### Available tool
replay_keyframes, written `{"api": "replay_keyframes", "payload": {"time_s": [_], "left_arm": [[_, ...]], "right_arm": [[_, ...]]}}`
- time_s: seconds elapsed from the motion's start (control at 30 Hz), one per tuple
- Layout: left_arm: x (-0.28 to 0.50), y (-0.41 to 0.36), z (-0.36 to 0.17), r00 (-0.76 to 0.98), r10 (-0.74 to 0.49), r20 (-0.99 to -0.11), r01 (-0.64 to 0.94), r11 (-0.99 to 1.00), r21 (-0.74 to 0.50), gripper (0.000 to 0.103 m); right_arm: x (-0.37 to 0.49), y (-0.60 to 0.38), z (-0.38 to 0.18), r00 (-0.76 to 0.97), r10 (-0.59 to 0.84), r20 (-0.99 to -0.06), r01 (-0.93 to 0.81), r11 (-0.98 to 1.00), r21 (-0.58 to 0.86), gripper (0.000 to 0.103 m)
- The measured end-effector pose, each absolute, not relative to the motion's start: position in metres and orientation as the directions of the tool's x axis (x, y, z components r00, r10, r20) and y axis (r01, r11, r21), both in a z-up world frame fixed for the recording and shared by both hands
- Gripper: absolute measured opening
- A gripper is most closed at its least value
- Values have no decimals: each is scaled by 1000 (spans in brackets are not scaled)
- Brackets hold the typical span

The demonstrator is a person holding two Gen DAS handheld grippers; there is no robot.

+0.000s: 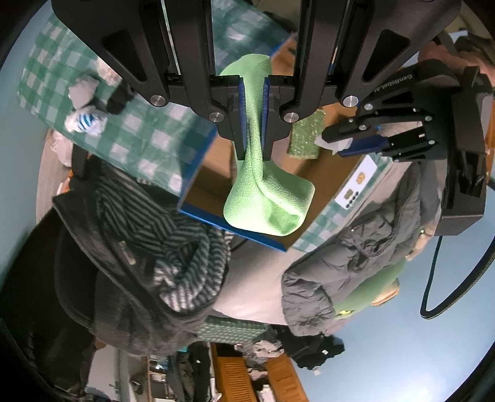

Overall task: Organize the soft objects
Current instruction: 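Carry the lime-green cloth with the right tool while the left tool carries the sock over the box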

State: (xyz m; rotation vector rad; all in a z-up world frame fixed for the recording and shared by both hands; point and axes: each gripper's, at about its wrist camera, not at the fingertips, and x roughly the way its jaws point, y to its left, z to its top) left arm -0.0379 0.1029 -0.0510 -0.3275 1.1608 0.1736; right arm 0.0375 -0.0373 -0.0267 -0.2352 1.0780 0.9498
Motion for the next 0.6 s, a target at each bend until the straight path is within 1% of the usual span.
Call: {"api": "replay_keyframes", "payload": {"time_s": [0.33, 0.6], "left_arm": [[-42, 139, -61, 379, 4, -925, -340, 931, -135, 26], [-41, 153, -78, 356, 7, -935, -347, 929, -125, 26]], "right_arm": [[31, 11, -37, 98, 544, -833, -777, 565, 278, 7], [31, 36, -55, 52, 533, -844, -763, 566, 311, 7]]}}
